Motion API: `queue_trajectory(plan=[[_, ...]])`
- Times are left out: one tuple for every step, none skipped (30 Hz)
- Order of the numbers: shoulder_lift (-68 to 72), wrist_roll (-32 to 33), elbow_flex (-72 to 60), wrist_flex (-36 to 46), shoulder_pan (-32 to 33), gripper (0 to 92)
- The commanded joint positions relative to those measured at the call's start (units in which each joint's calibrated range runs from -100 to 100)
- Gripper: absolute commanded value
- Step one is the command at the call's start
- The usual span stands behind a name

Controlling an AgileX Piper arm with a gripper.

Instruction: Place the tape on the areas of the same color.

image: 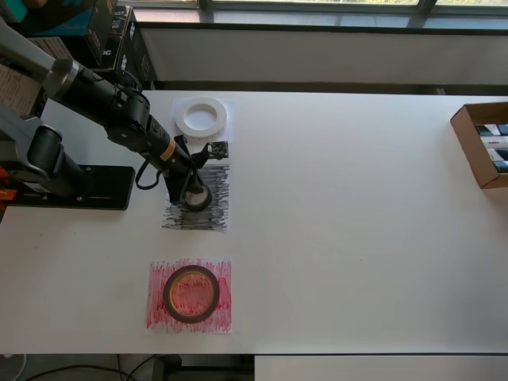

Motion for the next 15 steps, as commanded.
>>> queue_trajectory(plan=[[0.9, -0.3, -0.6, 0.6, -0.5, 0.0], [1.0, -0.3, -0.6, 0.6, -0.5, 0.0], [1.1, -0.3, -0.6, 0.6, -0.5, 0.0], [1.2, -0.3, -0.6, 0.6, -0.5, 0.0], [1.2, -0.3, -0.6, 0.6, -0.4, 0.0], [1.2, -0.3, -0.6, 0.6, -0.3, 0.0], [1.2, -0.3, -0.6, 0.6, -0.1, 0.0], [1.2, -0.3, -0.6, 0.6, 0.0, 0.0], [1.2, -0.3, -0.6, 0.6, 0.1, 0.0], [1.2, -0.3, -0.6, 0.6, 0.1, 0.0], [1.2, -0.3, -0.6, 0.6, 0.1, 0.0], [1.2, -0.3, -0.6, 0.6, 0.1, 0.0], [1.2, -0.3, -0.6, 0.6, 0.1, 0.0], [1.2, -0.3, -0.6, 0.6, 0.1, 0.0], [1.2, -0.3, -0.6, 0.6, 0.1, 0.0]])
